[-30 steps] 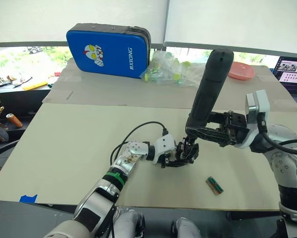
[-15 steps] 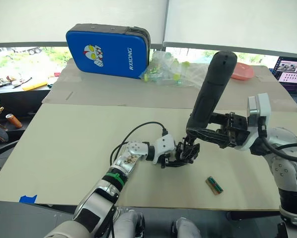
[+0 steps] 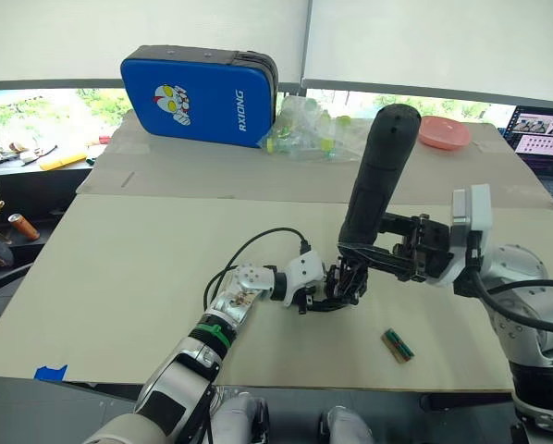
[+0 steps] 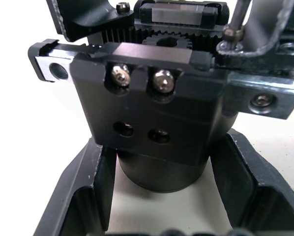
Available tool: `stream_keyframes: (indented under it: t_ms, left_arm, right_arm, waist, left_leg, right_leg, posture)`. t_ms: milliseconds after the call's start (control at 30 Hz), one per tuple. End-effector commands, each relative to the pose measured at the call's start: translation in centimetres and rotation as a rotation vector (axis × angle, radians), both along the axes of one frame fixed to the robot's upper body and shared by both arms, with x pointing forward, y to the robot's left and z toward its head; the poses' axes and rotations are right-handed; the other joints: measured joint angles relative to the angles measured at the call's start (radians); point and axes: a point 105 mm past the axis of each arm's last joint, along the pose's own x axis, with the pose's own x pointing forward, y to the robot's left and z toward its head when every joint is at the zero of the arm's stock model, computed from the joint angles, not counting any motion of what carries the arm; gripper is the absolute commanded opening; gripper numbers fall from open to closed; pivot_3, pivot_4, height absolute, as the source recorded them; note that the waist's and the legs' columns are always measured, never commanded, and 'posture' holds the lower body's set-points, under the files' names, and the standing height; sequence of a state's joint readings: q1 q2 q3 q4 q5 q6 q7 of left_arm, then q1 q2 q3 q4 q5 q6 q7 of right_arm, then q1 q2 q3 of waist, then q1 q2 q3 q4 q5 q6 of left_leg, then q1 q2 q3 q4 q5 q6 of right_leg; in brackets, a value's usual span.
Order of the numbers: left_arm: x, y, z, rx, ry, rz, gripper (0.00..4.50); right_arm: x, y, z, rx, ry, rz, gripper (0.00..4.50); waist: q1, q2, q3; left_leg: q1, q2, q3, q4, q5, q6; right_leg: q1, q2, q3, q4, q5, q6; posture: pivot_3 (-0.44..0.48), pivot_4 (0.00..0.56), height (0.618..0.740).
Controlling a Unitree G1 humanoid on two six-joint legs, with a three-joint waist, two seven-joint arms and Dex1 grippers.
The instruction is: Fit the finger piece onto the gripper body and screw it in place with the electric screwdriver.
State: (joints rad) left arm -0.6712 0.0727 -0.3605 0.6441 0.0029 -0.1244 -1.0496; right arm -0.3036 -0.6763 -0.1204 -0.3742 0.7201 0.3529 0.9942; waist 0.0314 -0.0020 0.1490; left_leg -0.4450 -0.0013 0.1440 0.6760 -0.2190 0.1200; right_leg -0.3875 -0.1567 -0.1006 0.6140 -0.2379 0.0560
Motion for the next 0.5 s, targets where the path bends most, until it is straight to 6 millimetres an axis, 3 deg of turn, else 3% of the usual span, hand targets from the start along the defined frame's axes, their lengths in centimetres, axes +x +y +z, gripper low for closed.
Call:
stream_keyframes:
  t_ms: [33, 500]
  left_arm:
    - [-0.7, 0.0, -1.0, 0.031, 0.031, -0.027, 2.28]
    - [-0.8, 0.0, -1.1, 0.035, 0.036, -0.029, 2.28]
  right_arm:
    - [0.7, -0.3, -3.2, -0.063, 0.109, -0.059, 1.94]
    - [0.9, -0.9, -4.9, -0.052, 0.219, -0.128, 1.94]
  waist:
    - [0.0, 0.0, 0.0]
    - [-0.007, -0.01, -0.009]
  left_leg:
    - [0.0, 0.0, 0.0, 0.0, 0.0, 0.0]
    - [0.001, 0.0, 0.0, -0.001, 0.0, 0.0]
  right_leg:
    - [0.0, 0.0, 0.0, 0.0, 0.0, 0.0]
    - [0.0, -0.001, -0.001, 0.0, 0.0, 0.0]
  posture:
    - [0.0, 0.15, 0.74]
    - [0.0, 0.15, 0.74]
